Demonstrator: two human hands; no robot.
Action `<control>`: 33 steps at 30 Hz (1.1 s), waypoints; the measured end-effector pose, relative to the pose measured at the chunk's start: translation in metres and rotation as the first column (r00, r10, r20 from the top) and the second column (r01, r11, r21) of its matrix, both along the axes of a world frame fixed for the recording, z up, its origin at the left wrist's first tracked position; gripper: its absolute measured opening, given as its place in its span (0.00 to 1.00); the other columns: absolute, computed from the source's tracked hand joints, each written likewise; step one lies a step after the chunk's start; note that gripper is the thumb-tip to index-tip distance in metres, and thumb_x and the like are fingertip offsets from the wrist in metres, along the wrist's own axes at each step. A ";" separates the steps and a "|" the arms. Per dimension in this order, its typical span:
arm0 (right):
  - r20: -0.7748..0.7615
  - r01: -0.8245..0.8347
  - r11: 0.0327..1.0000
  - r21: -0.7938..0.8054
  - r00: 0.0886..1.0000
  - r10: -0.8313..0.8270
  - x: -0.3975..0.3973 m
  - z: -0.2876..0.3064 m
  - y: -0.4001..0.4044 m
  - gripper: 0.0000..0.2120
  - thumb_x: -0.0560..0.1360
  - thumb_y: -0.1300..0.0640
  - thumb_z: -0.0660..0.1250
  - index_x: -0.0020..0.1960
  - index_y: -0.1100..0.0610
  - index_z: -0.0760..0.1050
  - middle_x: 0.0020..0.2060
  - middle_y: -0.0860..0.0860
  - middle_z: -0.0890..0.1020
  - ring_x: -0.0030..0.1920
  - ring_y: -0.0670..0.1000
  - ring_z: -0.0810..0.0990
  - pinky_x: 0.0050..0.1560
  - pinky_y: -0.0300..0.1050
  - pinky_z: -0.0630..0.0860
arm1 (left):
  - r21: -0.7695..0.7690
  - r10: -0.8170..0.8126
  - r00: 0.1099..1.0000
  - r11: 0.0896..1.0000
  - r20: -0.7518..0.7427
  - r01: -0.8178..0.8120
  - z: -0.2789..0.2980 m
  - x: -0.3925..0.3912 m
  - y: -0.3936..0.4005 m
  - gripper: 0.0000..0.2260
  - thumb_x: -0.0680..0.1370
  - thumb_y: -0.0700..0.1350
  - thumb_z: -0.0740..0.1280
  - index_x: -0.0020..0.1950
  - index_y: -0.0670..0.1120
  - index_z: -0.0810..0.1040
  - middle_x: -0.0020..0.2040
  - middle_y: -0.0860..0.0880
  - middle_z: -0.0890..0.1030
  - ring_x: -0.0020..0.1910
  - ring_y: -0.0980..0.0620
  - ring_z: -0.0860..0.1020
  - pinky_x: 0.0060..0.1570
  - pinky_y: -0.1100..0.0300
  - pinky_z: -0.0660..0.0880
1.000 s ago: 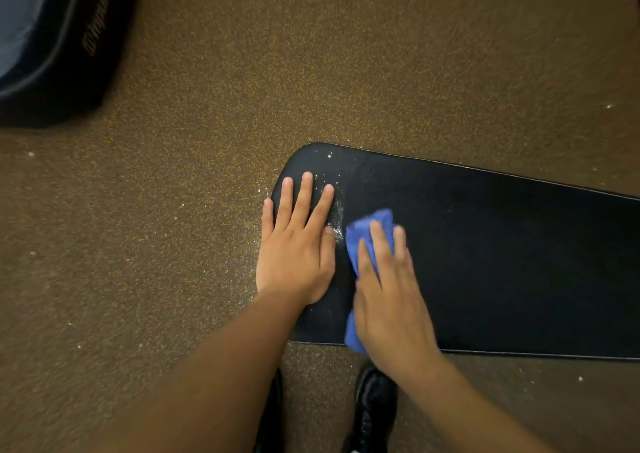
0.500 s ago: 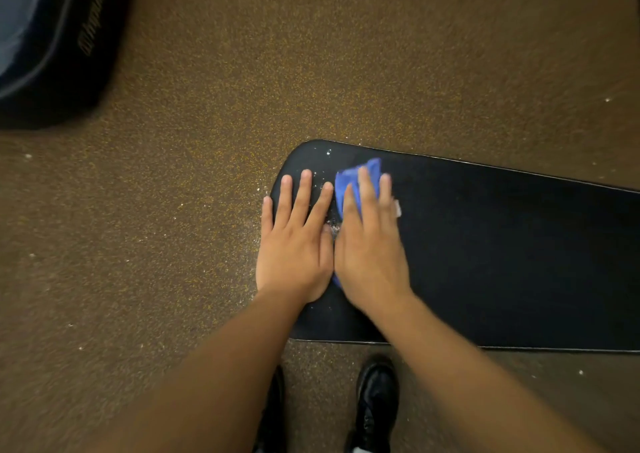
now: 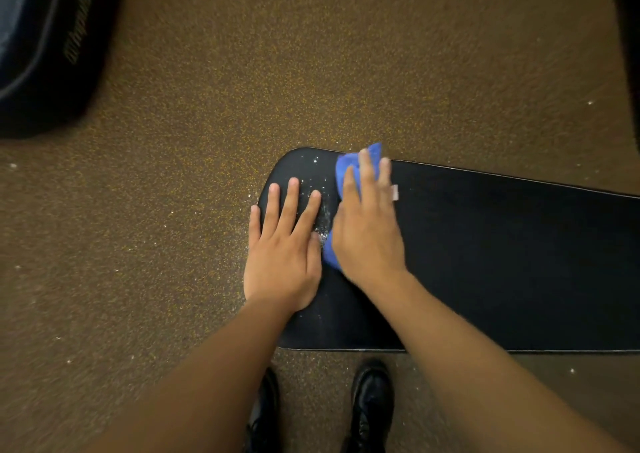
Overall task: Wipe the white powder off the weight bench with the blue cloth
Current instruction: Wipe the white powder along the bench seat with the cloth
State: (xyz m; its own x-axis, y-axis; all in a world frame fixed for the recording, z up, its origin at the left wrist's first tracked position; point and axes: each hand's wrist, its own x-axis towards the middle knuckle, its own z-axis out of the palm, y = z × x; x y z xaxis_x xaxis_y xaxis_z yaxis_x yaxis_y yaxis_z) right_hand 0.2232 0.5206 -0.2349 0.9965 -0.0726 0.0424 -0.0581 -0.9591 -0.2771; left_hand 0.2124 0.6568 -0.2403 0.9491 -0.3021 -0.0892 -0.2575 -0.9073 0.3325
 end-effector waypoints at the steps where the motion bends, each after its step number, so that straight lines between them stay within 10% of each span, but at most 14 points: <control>1: -0.025 -0.085 0.996 -0.008 0.996 0.085 -0.020 0.001 0.002 0.26 0.77 0.59 0.53 0.74 0.66 0.60 0.77 0.63 0.54 0.76 0.68 0.49 0.74 0.62 0.55 | -0.002 -0.002 1.000 1.000 0.001 0.002 0.000 0.000 0.000 0.26 0.80 0.50 0.50 0.80 0.52 0.58 0.81 0.49 0.51 0.80 0.46 0.46 0.76 0.46 0.43; 6: -0.133 -0.341 0.940 -0.014 0.932 0.336 -0.108 0.013 -0.038 0.26 0.75 0.57 0.53 0.72 0.64 0.63 0.76 0.61 0.58 0.76 0.65 0.53 0.72 0.61 0.60 | 0.000 0.001 1.000 1.000 0.008 -0.001 0.001 0.000 0.000 0.26 0.80 0.50 0.50 0.79 0.52 0.58 0.81 0.48 0.52 0.80 0.45 0.46 0.76 0.46 0.43; 14: -0.043 0.111 0.993 0.039 0.993 -0.109 0.003 0.004 -0.026 0.27 0.75 0.60 0.51 0.71 0.68 0.63 0.75 0.65 0.57 0.75 0.69 0.52 0.71 0.67 0.60 | 0.001 0.017 1.000 1.000 -0.001 -0.017 0.002 0.000 -0.001 0.27 0.80 0.50 0.49 0.80 0.52 0.57 0.81 0.49 0.51 0.80 0.47 0.46 0.76 0.45 0.45; 22: -0.122 -0.340 0.940 0.007 0.933 0.338 -0.109 0.013 -0.018 0.27 0.75 0.57 0.54 0.73 0.63 0.61 0.76 0.61 0.57 0.76 0.65 0.52 0.71 0.61 0.61 | -0.010 0.013 1.000 1.000 0.003 -0.013 0.000 0.000 0.000 0.27 0.79 0.50 0.50 0.80 0.52 0.58 0.81 0.50 0.51 0.80 0.47 0.46 0.76 0.44 0.46; 33: -0.010 0.079 0.997 0.003 0.997 -0.079 -0.013 0.006 -0.003 0.28 0.74 0.59 0.49 0.72 0.66 0.63 0.76 0.63 0.57 0.75 0.68 0.52 0.71 0.62 0.56 | -0.012 0.018 1.000 1.000 0.008 -0.018 -0.001 0.000 0.001 0.27 0.79 0.50 0.50 0.80 0.52 0.58 0.81 0.50 0.51 0.80 0.48 0.45 0.76 0.45 0.45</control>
